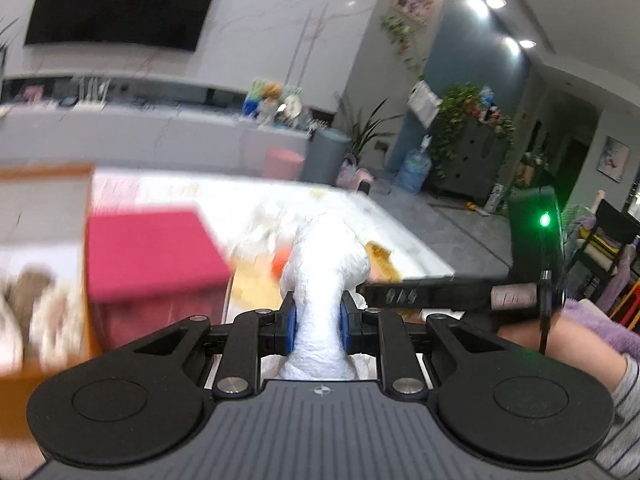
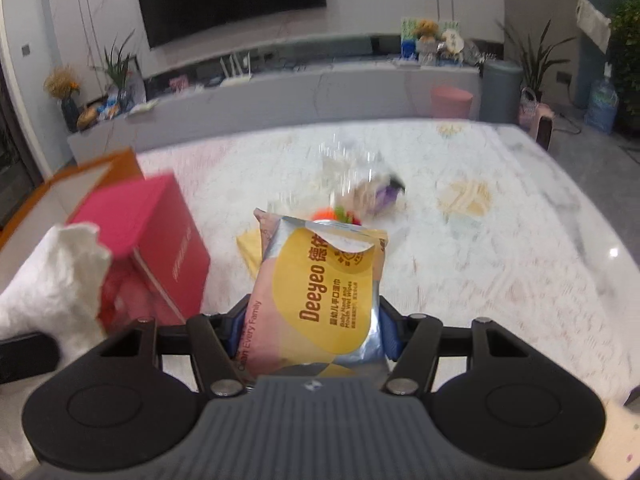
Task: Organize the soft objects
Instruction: 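Carry the tissue with the left tool while the right tool carries the snack bag to the box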
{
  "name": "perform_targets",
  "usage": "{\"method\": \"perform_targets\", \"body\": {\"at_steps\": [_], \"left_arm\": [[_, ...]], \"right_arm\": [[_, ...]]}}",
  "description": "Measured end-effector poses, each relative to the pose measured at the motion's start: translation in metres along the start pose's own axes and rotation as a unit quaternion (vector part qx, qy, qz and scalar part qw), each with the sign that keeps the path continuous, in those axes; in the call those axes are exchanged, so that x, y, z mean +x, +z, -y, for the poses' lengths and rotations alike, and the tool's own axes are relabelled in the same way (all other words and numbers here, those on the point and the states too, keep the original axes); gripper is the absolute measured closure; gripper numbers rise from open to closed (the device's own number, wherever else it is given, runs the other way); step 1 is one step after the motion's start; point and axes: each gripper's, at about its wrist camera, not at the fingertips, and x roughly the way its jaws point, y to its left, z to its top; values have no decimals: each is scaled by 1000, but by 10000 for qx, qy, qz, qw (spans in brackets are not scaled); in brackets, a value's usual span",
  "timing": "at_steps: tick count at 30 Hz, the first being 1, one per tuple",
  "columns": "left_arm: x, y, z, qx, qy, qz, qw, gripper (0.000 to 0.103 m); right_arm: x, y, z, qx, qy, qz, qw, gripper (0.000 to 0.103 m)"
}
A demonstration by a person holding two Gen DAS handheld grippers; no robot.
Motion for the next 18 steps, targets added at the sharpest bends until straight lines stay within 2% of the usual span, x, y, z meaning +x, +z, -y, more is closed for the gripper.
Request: {"method": "perform_targets", "body": {"at_steps": [6,9,13,18], "left_arm": [[-5,56,-17,84,118,431,9990,81],[-17,79,-39,59,373,669,9970,81],[-40,100,-84,-221,864,951,9915,81],[-67,100,-141,-619,1380,1129,9820,81]], "right_arm": [[-16,41,-24,-189,-150,379,9990,42],[-19,65,-45,-183,-76,557,9983,42],[-17,97,-92,-412,191,816,9956,42],[1,119,-170,-708,835,877,9901,42]]}}
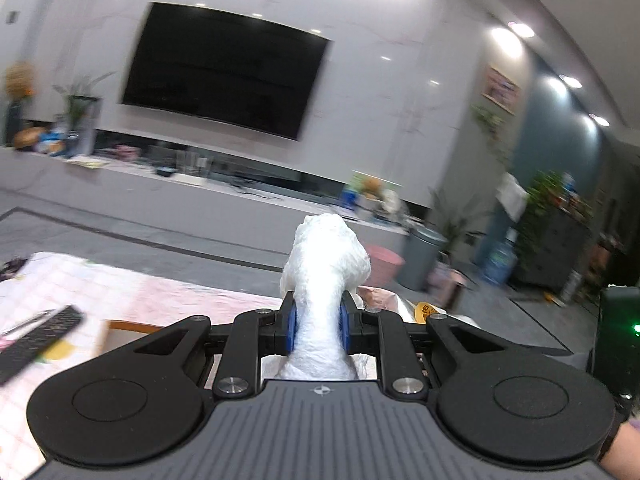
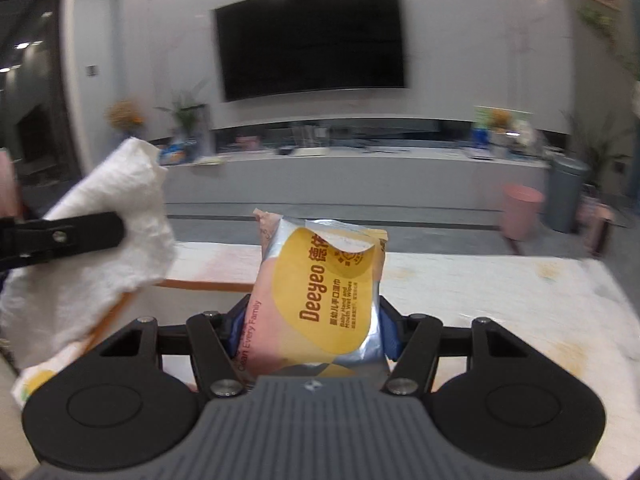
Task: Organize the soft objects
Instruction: 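Carry the tissue with the left tool while the right tool carries the snack bag to the box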
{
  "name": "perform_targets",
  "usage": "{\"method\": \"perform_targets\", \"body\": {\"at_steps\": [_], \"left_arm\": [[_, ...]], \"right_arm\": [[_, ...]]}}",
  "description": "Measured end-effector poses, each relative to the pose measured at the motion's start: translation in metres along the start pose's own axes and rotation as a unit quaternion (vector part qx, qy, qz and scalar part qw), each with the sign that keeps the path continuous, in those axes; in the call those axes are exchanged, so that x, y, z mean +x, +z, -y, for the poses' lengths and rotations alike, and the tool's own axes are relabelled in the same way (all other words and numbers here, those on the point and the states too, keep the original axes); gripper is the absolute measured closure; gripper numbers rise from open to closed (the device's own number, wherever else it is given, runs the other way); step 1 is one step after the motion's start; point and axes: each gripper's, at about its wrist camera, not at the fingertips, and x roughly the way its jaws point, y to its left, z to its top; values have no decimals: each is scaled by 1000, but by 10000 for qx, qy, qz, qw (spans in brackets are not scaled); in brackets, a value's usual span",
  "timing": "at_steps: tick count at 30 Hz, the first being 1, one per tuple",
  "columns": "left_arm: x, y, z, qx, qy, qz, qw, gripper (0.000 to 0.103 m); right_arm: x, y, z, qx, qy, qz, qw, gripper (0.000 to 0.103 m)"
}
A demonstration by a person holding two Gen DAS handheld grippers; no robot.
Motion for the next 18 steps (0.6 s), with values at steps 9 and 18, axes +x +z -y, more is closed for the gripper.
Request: {"method": "perform_targets", "body": {"at_steps": [9,18], "left_arm": [[29,-30,-79,-677,452,-295,9962,81],[55,-49,-107,-922,585,-651,9919,81]], "right_arm": [[75,-20,-94,-721,570,-514,9944,42],[131,-44,-126,-1487,302,-749,9856,42]]}}
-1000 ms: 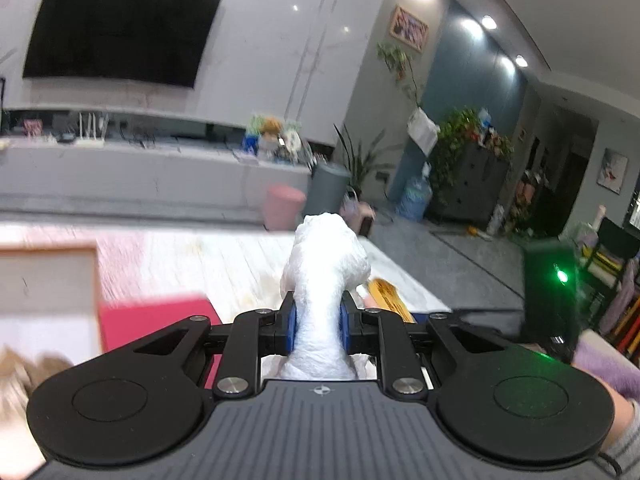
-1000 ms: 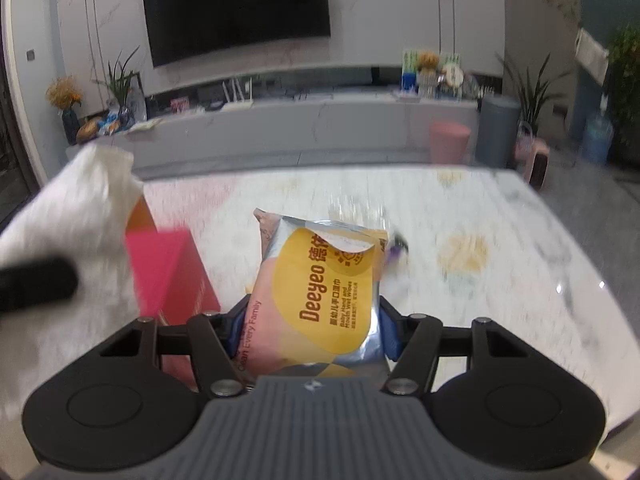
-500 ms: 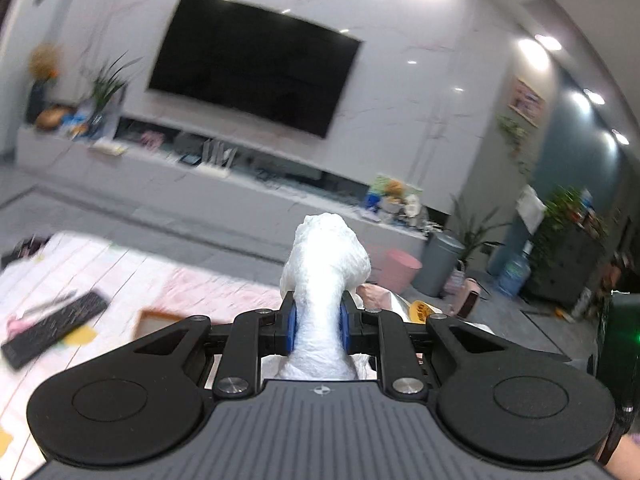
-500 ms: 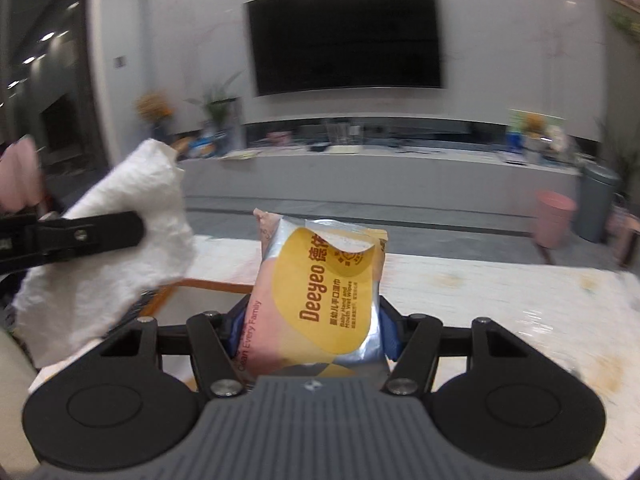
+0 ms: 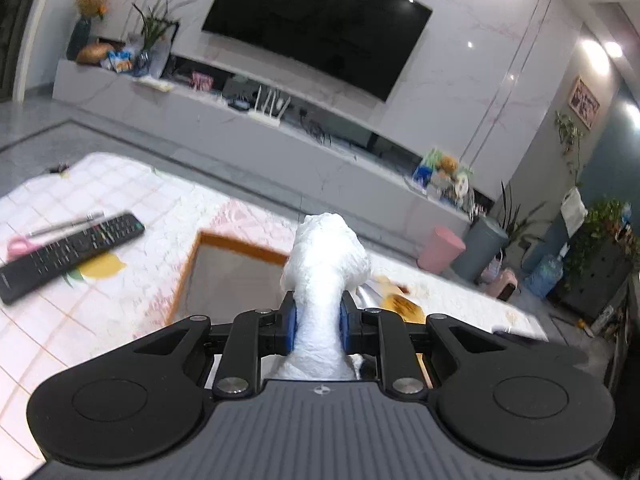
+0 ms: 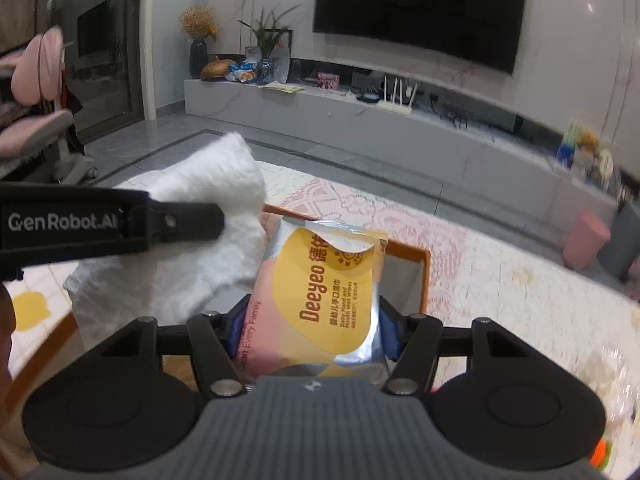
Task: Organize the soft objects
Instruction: 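Carry the tissue with the left tool while the right tool carries the snack bag to the box, then open the left tool to drop the tissue in the box while the right tool releases the snack bag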
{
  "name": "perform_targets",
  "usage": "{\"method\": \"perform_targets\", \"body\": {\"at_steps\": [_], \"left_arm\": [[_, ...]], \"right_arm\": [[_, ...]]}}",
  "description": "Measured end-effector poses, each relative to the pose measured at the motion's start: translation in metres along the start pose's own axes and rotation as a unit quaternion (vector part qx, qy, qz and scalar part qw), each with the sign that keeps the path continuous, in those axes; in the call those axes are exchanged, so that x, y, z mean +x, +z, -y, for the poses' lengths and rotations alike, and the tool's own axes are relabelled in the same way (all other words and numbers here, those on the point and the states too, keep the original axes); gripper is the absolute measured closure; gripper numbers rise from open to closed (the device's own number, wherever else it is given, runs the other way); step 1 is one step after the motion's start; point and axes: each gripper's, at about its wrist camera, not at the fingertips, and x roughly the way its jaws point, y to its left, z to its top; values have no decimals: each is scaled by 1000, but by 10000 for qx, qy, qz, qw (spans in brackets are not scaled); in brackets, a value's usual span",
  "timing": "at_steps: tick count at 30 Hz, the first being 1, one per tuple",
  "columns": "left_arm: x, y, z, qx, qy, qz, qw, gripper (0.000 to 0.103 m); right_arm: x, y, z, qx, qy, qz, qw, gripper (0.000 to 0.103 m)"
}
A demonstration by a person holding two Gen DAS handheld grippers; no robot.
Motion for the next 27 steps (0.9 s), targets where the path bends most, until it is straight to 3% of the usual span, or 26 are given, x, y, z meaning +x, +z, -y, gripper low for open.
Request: {"method": "perform_targets", "body": {"at_steps": [3,6,10,12,15,20,24,27], "left_arm": [[9,-3,0,-75,207,-181,9996,81],[11,-4,-4,-261,119,-324,9991,80],[12,-4,0,-65,437,-540,9976,66],[10,-5,0,-128,362,-463,9982,38],[7,-4,-2,-261,216,-289,9990,17],[2,1,6,-200,580,-119,9980,14],[-1,9,-18,-1157,-123,-456,9922,14],[-4,14,-23,-1041,-315,-644,9920,13]], "right_arm": [[20,1,-4,-248,-189,-265,9992,43],[35,4,4,-116,-135,-544,9984,43],[40,4,7,-151,-128,-647,9977,43],[46,4,3,-248,-171,-735,9968,43],[46,7,0,-319,-234,-682,9969,43],[50,12,6,-195,-260,-653,9973,43],[46,11,3,-244,-305,-670,9970,43],[46,14,-2,-281,-345,-680,9967,43]]}}
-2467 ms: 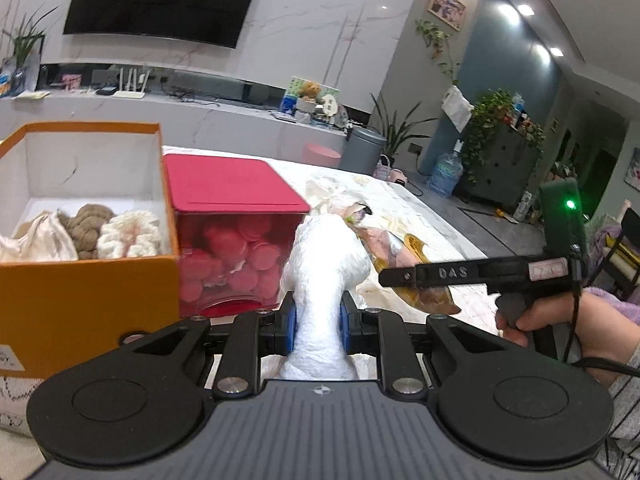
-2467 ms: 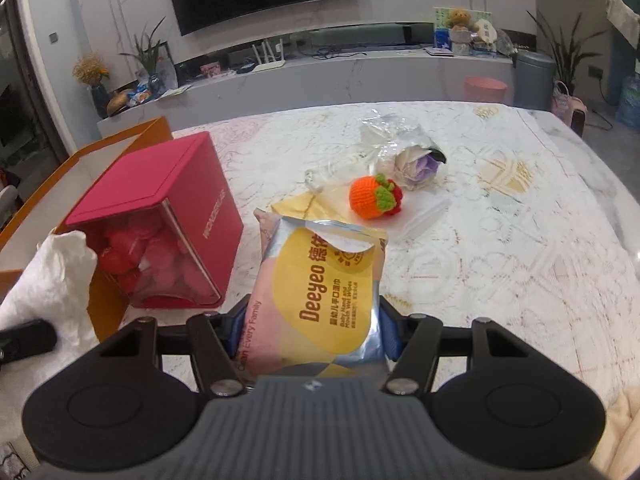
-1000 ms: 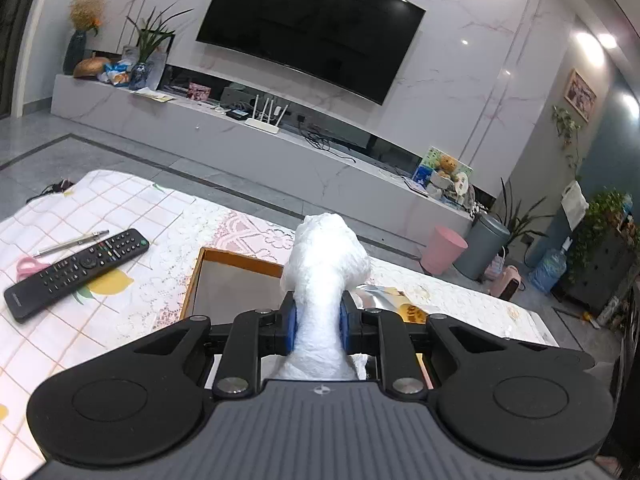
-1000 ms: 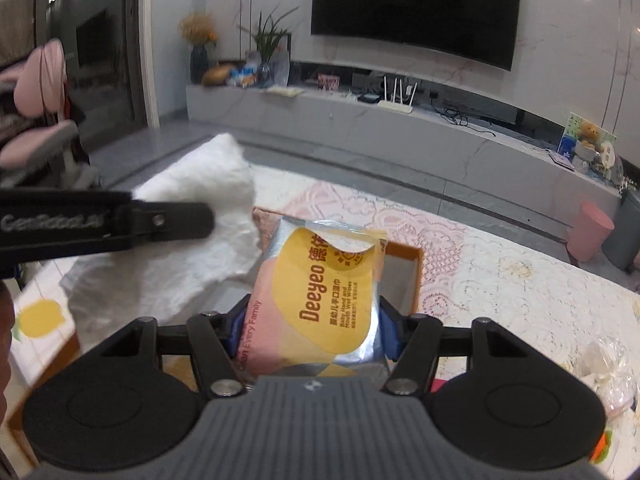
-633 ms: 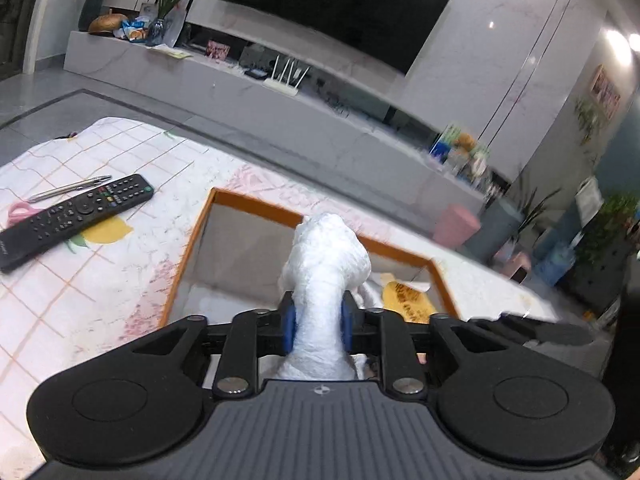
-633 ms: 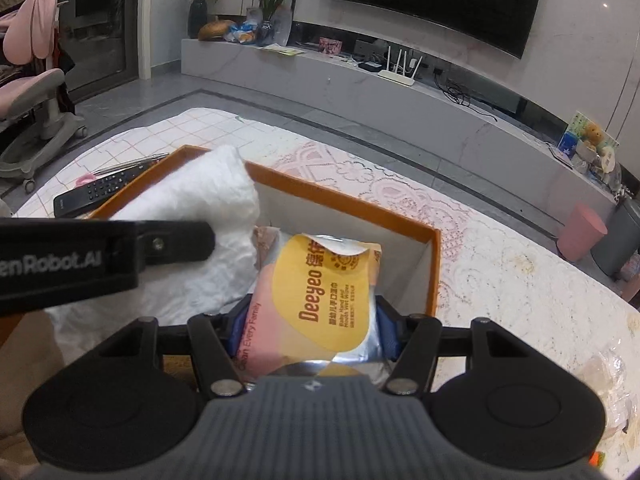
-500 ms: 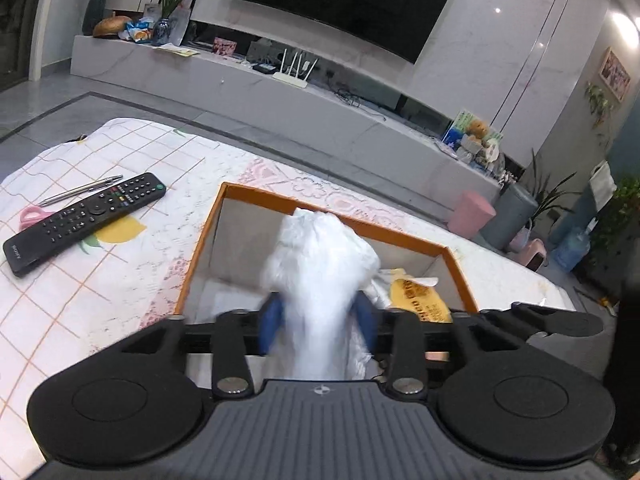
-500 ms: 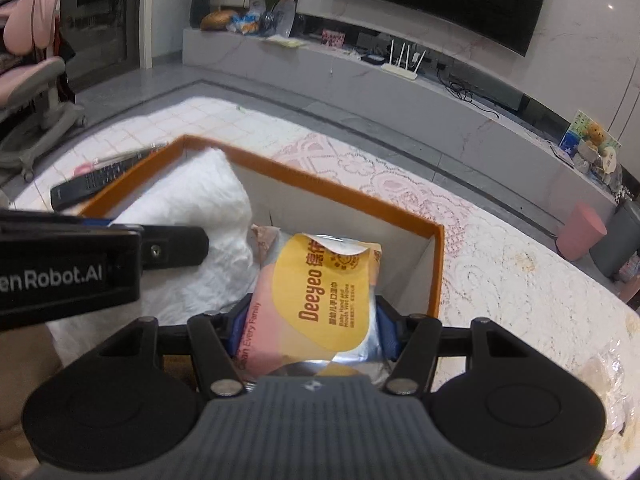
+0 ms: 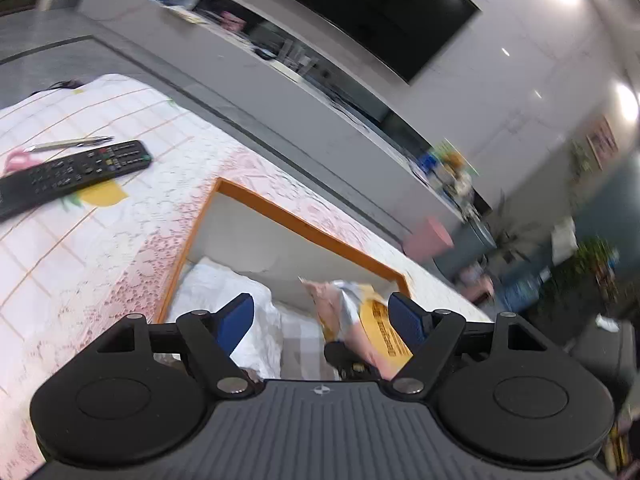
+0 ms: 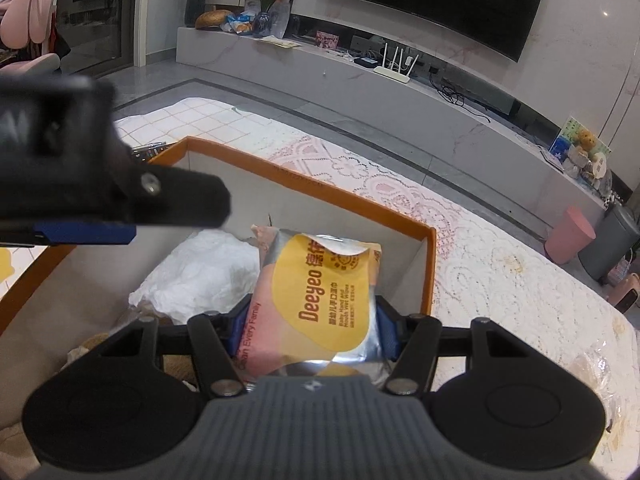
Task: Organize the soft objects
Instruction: 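Open the left tool to drop the tissue in the box while the right tool releases the snack bag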
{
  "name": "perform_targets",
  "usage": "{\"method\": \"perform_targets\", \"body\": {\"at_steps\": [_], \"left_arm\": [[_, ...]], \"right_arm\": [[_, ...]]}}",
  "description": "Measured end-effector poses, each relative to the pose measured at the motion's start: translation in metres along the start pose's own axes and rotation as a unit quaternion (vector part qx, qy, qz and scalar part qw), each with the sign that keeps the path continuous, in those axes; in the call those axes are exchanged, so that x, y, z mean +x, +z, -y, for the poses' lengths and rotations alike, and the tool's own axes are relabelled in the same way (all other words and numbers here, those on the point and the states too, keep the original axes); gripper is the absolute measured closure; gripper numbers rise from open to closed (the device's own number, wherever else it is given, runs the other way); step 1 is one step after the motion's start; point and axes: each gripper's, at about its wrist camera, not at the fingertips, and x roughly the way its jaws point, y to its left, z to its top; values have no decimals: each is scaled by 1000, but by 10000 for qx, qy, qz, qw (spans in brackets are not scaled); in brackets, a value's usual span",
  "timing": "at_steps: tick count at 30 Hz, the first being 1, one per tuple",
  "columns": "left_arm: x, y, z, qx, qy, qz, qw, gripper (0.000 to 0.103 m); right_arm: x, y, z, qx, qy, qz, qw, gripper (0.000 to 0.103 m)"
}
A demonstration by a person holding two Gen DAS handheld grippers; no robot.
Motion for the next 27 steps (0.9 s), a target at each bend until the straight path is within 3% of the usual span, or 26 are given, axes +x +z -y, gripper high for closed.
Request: {"method": "perform_targets", "body": {"at_steps": [12,19,22,27], "left_arm": [[-13,-3,29,1032,792,383,9908,14],[0,1,15,711,1083,20,9916,14],[1,1,9,658,1139,-26,9913,13],[-2,1,6,553,1118,4,9922,13]], "right_arm": [[14,22,2,9,70,-368,9993,43],[21,19,4,248,140,-368,9989,41],[15,18,6,382,199,-110,9990,35],[5,17,-1,28,132,34,9999,22]]}}
